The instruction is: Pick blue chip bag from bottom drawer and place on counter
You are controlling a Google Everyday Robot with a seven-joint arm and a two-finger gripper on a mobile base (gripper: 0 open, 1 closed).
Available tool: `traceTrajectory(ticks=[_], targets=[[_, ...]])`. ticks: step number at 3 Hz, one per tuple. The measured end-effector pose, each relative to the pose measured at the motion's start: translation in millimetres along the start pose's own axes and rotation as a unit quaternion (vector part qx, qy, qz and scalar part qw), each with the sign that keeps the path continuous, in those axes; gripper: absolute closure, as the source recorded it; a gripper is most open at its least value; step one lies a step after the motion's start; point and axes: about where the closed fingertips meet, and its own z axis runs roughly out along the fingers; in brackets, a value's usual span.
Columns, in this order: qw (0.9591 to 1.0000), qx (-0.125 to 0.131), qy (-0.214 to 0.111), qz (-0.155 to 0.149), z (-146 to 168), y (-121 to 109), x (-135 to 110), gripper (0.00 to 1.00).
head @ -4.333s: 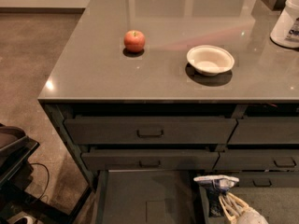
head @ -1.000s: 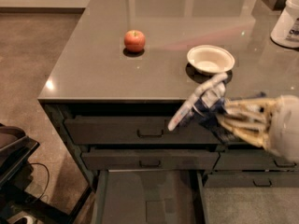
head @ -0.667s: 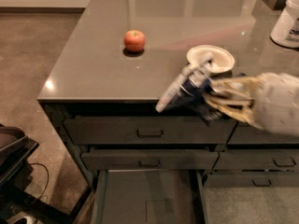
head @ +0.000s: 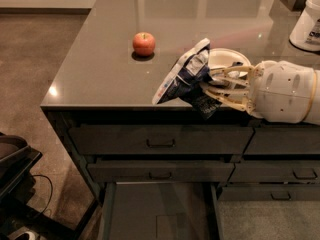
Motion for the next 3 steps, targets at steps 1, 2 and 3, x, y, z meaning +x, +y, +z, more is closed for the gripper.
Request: traceTrajectory(ticks=[1,2,3], targets=[[0.9997,-0.020,-0.014,0.004,18.2,-2.7,9.8,1.00],[0.9982,-0.051,-0.033,0.005,45.1,-12.8,30.0,1.00],[0.9953,-0.085,-0.045,-0.005,75.3,-33.9,50.1,1.00]])
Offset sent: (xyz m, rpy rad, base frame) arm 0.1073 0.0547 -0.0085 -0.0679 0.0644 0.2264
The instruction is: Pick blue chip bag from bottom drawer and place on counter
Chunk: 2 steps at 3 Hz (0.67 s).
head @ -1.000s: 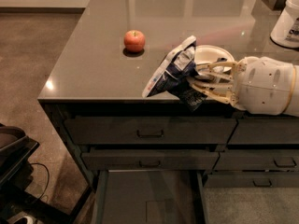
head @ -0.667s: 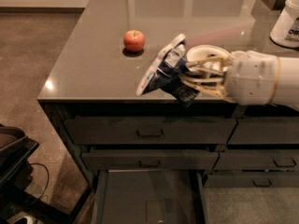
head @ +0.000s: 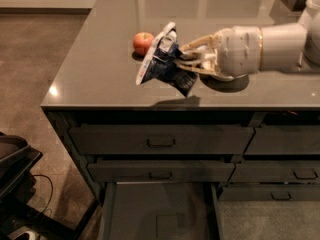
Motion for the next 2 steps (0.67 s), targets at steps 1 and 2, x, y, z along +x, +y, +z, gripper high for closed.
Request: traceTrajectory(ticks=[1,2], targets=[[0.9990,-0.043,0.000,-0.007,19.4,-23.6,23.2,1.00],[0.9981,-0.060,-0.015,0.000,37.5,-29.8,45.1,1.00]])
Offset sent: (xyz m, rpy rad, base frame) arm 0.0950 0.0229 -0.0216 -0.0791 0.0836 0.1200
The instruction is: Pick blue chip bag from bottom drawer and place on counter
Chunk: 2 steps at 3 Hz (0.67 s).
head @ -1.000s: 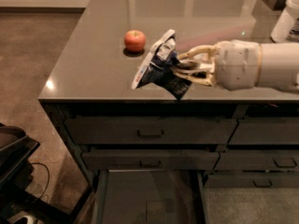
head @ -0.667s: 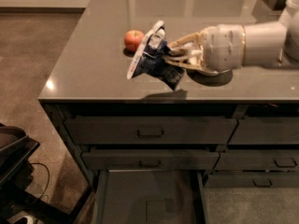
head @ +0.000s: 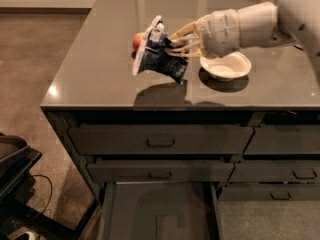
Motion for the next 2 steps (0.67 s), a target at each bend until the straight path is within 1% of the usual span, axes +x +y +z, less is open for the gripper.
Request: traceTrajectory(ticks=[1,2], targets=[[0.9999,-0.002,-0.011,0.008,10.8,0.0,18.2,1.00],[0.9996,0.001,-0.022,0.016,20.8,9.6,28.5,0.82]])
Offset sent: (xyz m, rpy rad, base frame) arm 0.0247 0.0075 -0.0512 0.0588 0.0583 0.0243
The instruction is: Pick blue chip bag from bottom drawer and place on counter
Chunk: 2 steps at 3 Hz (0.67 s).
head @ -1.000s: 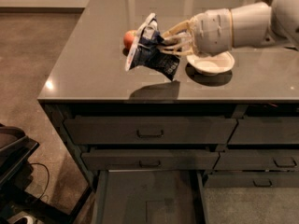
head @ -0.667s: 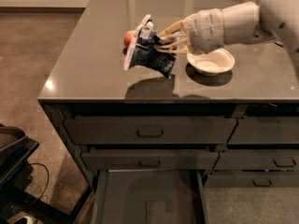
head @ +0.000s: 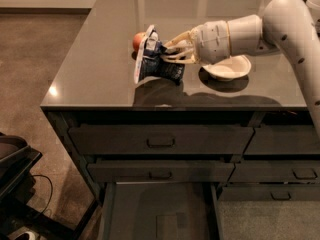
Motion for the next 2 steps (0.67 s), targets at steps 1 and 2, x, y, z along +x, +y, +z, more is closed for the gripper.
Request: traceTrajectory(ticks=[1,2], targets=[[1.0000,0.000,0.000,0.000,0.5,0.4,0.3,0.59],[1.0000,0.000,0.000,0.000,0.5,0.4,0.3,0.35]])
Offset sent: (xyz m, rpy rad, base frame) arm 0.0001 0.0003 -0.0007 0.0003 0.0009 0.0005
